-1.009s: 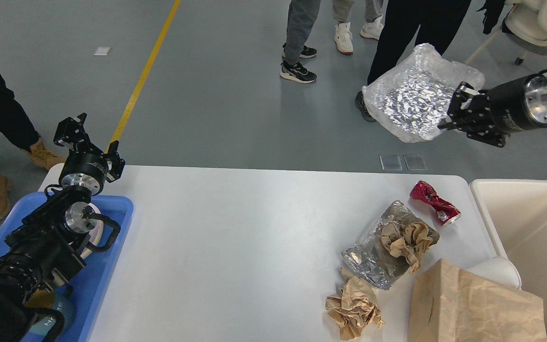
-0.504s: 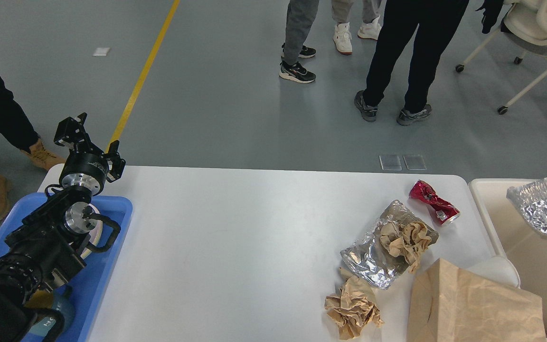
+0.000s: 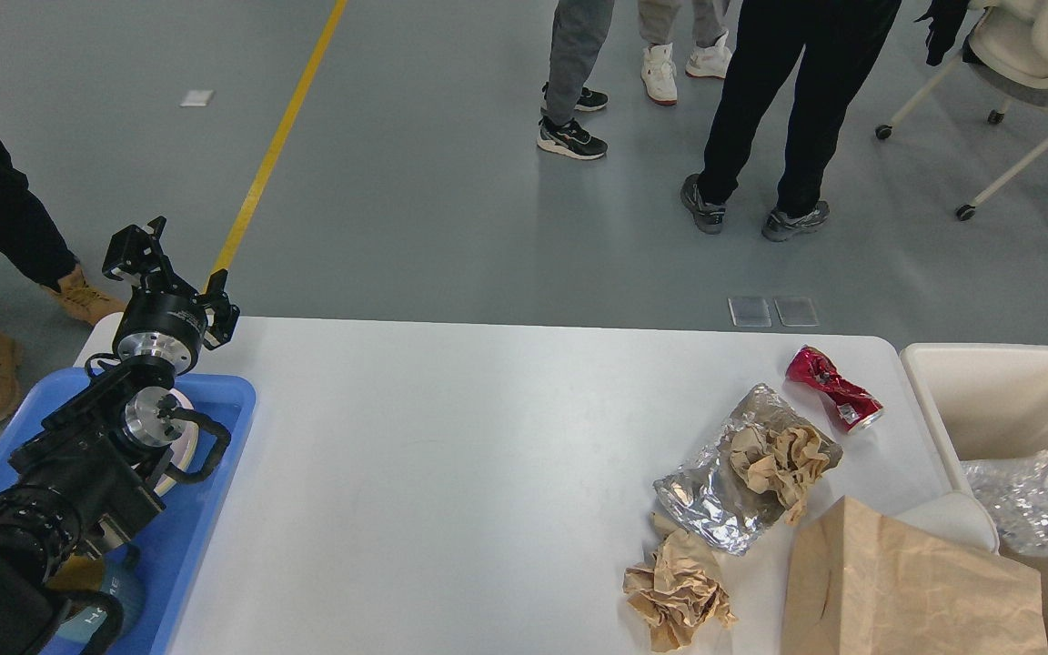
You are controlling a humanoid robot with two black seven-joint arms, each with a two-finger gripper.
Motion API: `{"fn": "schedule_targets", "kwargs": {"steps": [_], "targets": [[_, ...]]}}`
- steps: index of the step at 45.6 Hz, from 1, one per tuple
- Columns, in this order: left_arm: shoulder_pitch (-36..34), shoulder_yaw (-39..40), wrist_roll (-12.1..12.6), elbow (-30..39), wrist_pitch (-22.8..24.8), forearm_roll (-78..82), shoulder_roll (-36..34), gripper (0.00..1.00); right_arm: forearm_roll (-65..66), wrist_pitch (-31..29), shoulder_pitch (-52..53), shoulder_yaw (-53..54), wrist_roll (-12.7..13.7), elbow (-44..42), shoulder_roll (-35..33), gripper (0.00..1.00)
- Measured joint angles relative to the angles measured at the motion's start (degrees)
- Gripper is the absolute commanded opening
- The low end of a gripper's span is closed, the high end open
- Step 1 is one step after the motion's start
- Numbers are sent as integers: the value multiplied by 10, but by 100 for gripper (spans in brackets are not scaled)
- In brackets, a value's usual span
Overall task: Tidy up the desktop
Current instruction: 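Lift the foil item with the right gripper and drop it into the bin, then move the right gripper to the clear plastic bag and grasp it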
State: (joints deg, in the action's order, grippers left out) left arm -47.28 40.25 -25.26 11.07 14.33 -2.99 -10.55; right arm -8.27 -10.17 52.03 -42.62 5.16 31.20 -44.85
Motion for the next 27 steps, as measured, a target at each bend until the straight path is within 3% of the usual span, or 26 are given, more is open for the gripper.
{"fn": "schedule_targets", "kwargs": {"steps": [5,14,27], "targets": [[0,0,0,0,0,0,0,96,0,-5,17,-5,0,3,10,100],[0,0,0,0,0,0,0,96,0,-38,141,-75,0,13,36,100],[0,0,0,0,0,0,0,96,0,-200,361,-252,0,78,167,100]]}}
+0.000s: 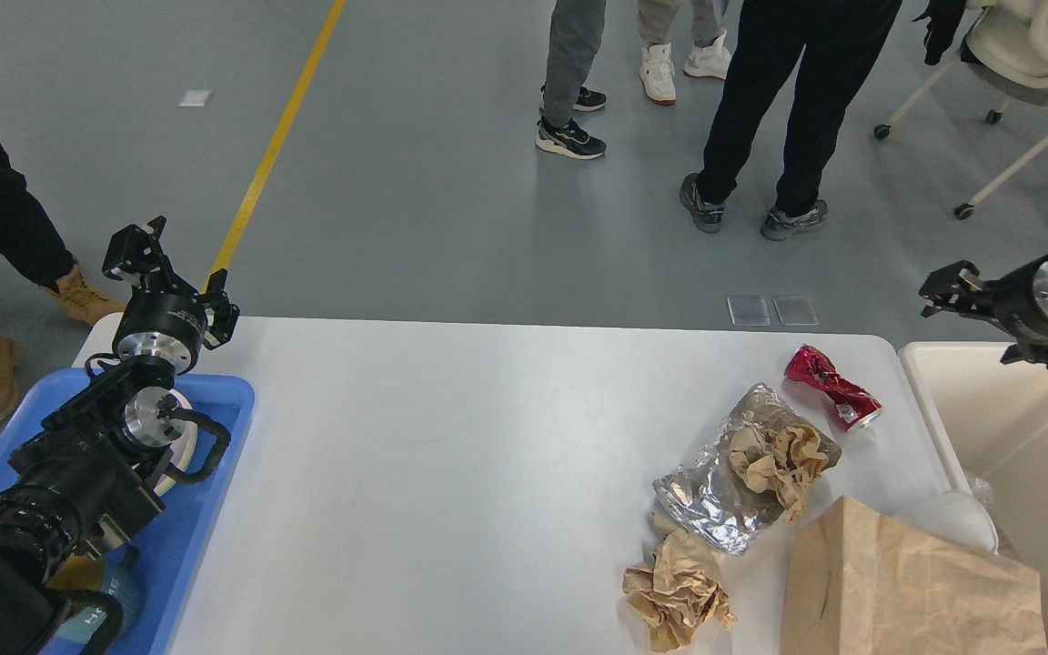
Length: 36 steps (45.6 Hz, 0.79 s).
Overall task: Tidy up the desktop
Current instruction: 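Move the right gripper to the clear plastic bag and grasp it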
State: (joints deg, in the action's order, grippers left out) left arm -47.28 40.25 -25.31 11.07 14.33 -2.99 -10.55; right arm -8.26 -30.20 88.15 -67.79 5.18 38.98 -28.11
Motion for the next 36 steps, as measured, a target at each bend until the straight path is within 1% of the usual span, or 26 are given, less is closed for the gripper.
{"fn": "schedule_targets", "kwargs": {"steps": [8,9,10,15,19,23,26,28,30,36], "targets": [[0,0,0,0,0,0,0,96,1,-85,98,-33,0,88,55,100],[0,0,0,0,0,0,0,96,1,-92,110,-36,0,100,58,100],[0,0,0,0,0,0,0,96,1,-109,142,-40,0,131,63,100],[0,0,0,0,0,0,0,96,1,-149,223,-48,0,193,68,100],[0,0,0,0,0,0,0,96,1,-185,277,-54,0,225,78,100],[0,0,0,0,0,0,0,96,0,-198,296,-51,0,234,90,100],[0,0,0,0,0,0,0,96,-1,-187,288,-44,0,232,95,100],[0,0,0,0,0,0,0,96,-2,-164,265,-37,0,227,96,100],[0,0,0,0,0,0,0,96,-2,-135,236,-29,0,220,97,100],[0,0,0,0,0,0,0,96,-4,-12,103,1,1,193,121,100]]}}
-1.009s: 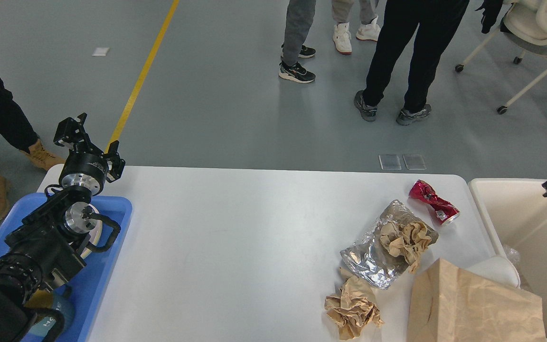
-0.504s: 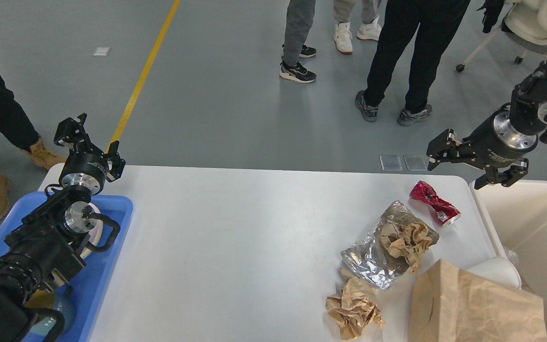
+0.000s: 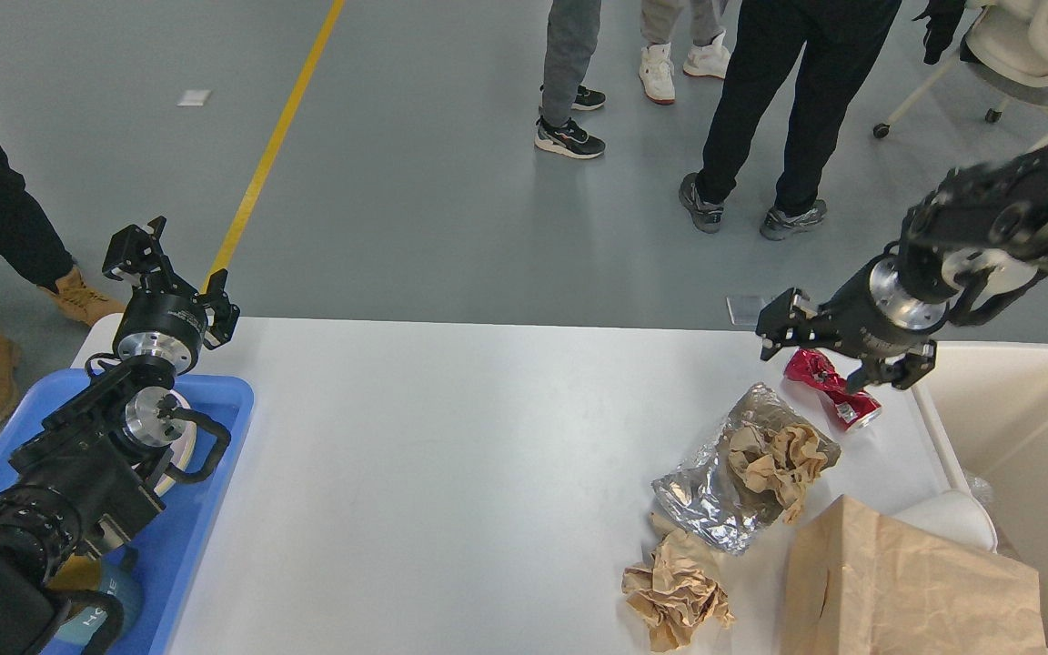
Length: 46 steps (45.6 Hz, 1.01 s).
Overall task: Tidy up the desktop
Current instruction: 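Move the right gripper to the clear plastic bag and grasp it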
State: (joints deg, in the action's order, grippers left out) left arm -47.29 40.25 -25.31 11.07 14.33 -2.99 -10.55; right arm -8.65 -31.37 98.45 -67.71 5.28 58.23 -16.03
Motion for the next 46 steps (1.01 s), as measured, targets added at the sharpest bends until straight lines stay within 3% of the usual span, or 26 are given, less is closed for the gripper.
{"fn": "schedule_targets", "kwargs": {"steps": [6,15,46], "targets": [[0,0,0,0,0,0,0,96,-1,86,-126,26,1,-44,37,100],[0,0,0,0,0,0,0,96,-1,117,-208,91,1,-84,54,100],[0,0,0,0,0,0,0,96,-5,122,-171,122,1,-82,58,100]]}}
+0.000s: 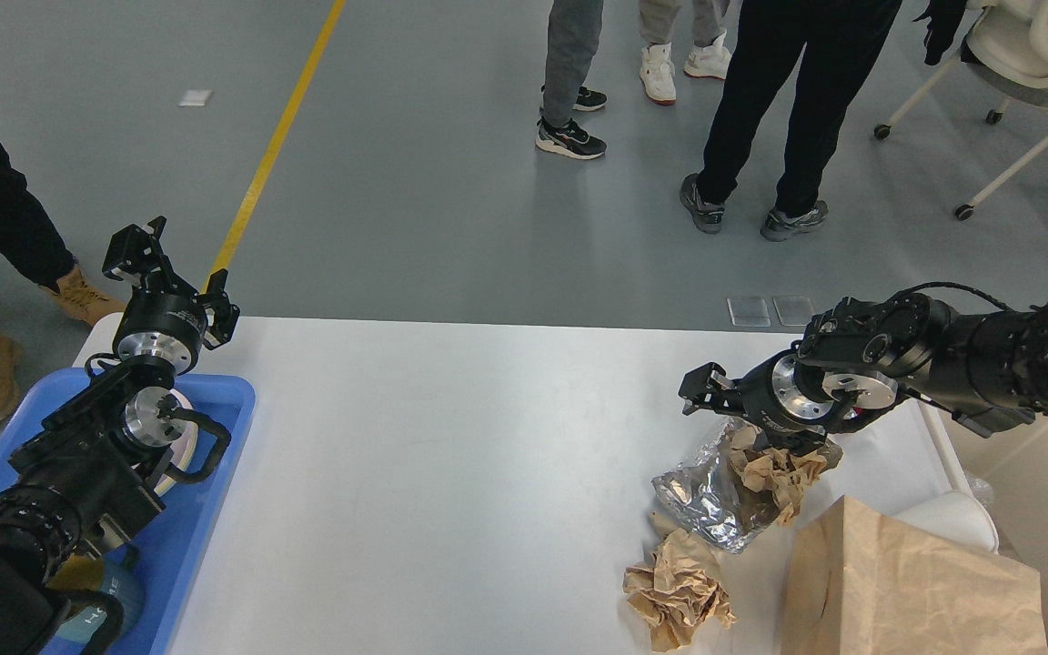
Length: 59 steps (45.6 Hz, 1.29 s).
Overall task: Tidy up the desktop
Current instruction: 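Move the right gripper to the clear plastic bag and grasp it, then lift the plastic bag with the right gripper and drop it into the bin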
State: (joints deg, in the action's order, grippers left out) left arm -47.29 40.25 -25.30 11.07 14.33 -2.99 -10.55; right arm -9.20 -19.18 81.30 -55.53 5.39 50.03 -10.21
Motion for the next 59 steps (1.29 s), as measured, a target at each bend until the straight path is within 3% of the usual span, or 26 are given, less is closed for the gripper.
{"fn": "schedule_targets", "kwargs": {"steps": [42,50,55,59], "targets": [[0,0,0,0,0,0,0,96,-2,46,-112,40,0,-108,58,99],[0,0,0,0,0,0,0,96,-1,65,-140,41,0,-129,73,63],[0,0,0,0,0,0,0,96,-2,67,-150,41,0,-134,75,50],[0,0,0,0,0,0,0,96,-3,68,-153,41,0,-134,76,31]]}}
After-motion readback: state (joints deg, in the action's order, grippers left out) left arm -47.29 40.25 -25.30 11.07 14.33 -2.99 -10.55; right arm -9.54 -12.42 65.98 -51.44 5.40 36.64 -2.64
